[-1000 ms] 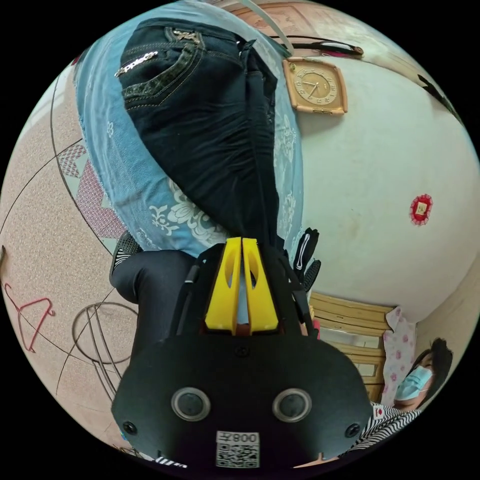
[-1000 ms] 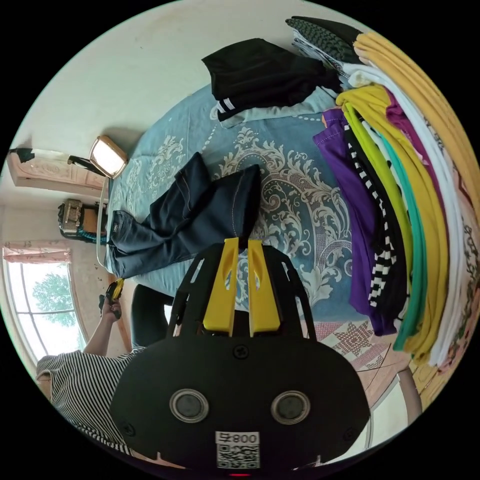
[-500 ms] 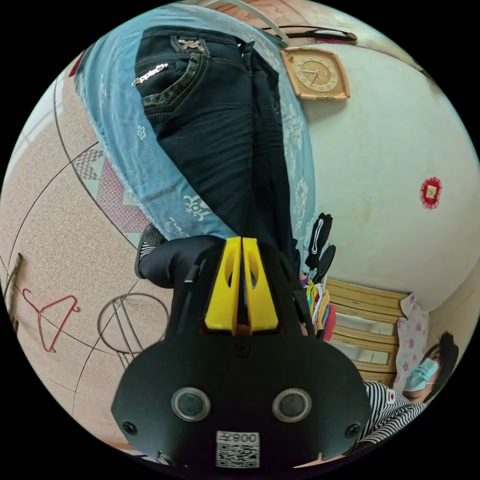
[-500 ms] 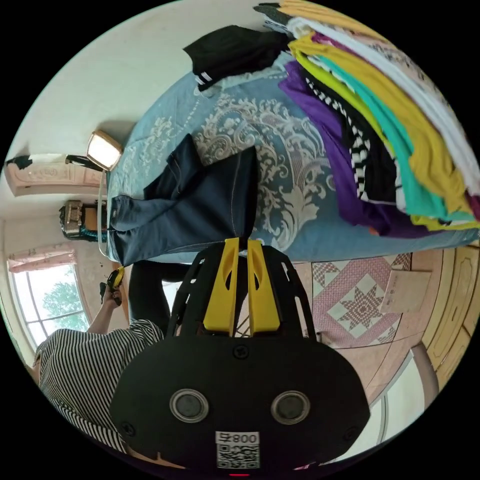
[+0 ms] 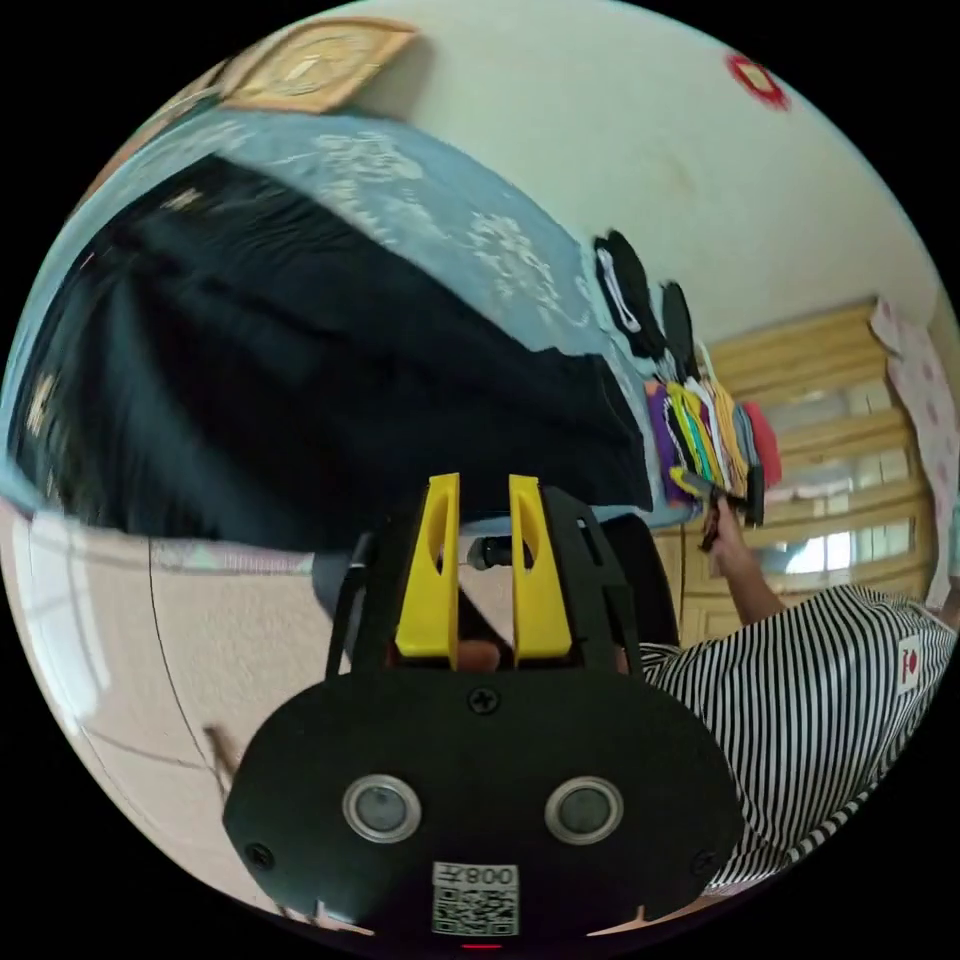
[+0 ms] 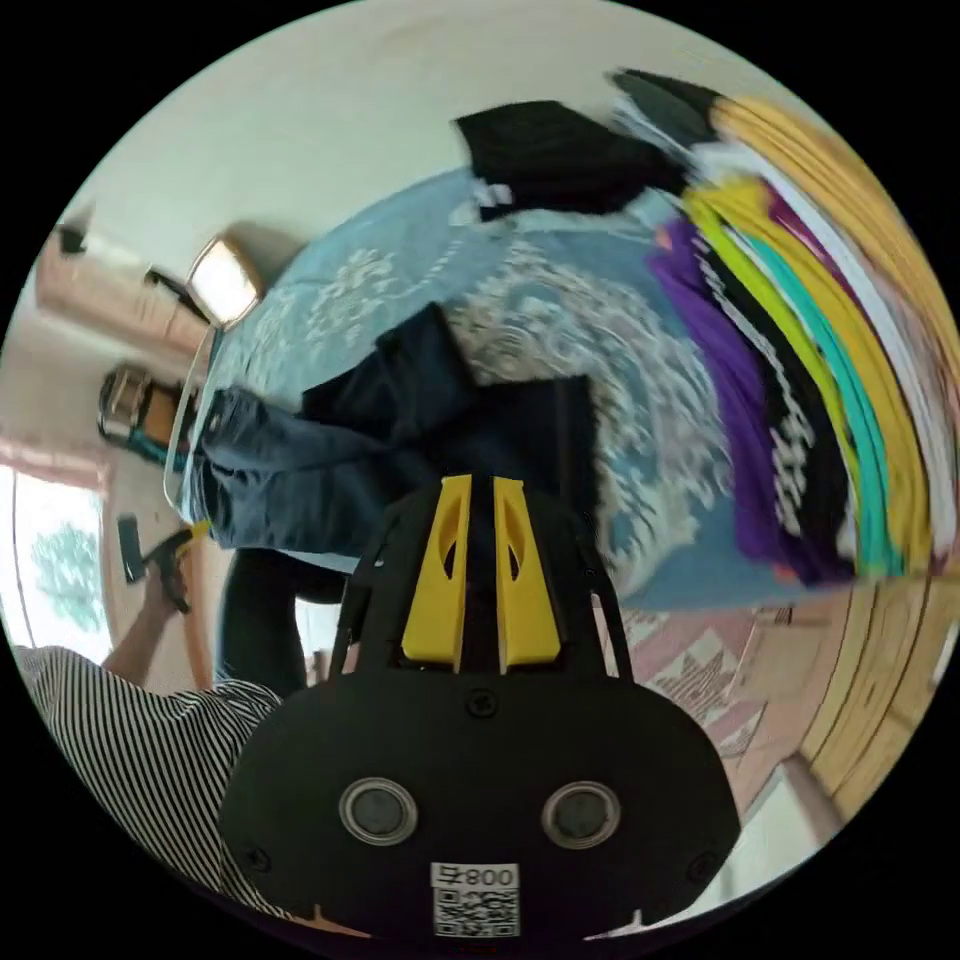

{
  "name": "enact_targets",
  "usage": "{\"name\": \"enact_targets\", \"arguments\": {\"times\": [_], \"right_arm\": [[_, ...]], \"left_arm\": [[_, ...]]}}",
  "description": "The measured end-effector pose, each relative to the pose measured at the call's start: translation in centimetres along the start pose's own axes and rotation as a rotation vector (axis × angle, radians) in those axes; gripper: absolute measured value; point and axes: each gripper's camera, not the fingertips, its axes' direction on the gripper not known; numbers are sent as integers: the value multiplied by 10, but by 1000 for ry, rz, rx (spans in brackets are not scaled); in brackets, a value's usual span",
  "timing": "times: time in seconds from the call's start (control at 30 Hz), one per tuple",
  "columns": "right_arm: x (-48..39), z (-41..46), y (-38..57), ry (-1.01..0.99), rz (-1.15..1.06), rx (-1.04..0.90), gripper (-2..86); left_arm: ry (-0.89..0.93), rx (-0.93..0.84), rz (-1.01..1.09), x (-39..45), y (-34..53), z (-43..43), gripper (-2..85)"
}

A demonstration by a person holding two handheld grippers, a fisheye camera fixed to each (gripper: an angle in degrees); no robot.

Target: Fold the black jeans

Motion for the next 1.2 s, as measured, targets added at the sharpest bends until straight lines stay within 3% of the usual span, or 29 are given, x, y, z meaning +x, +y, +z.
{"name": "enact_targets", "arguments": {"times": [0.13,0.3,0.6,0.77,0.97,1.03,1.2], "right_arm": [[-106,36,-56,119,-301,-48,65],[-157,86,-87,275,-451,-167,79],[-167,120,-99,369,-481,-229,49],[-145,106,-108,205,-382,-229,13],[-125,85,-107,130,-377,-169,4],[-123,88,-105,133,-396,-169,4],[-107,99,-100,115,-382,-198,3]], "left_arm": [[-64,-113,273,85,-105,56,87],[-156,-256,514,168,-178,117,94],[-409,-458,728,270,-241,212,44],[-411,-458,721,299,-262,213,11],[-379,-368,750,337,-280,202,40],[-369,-414,802,359,-290,218,79],[-461,-505,899,391,-308,258,78]]}}
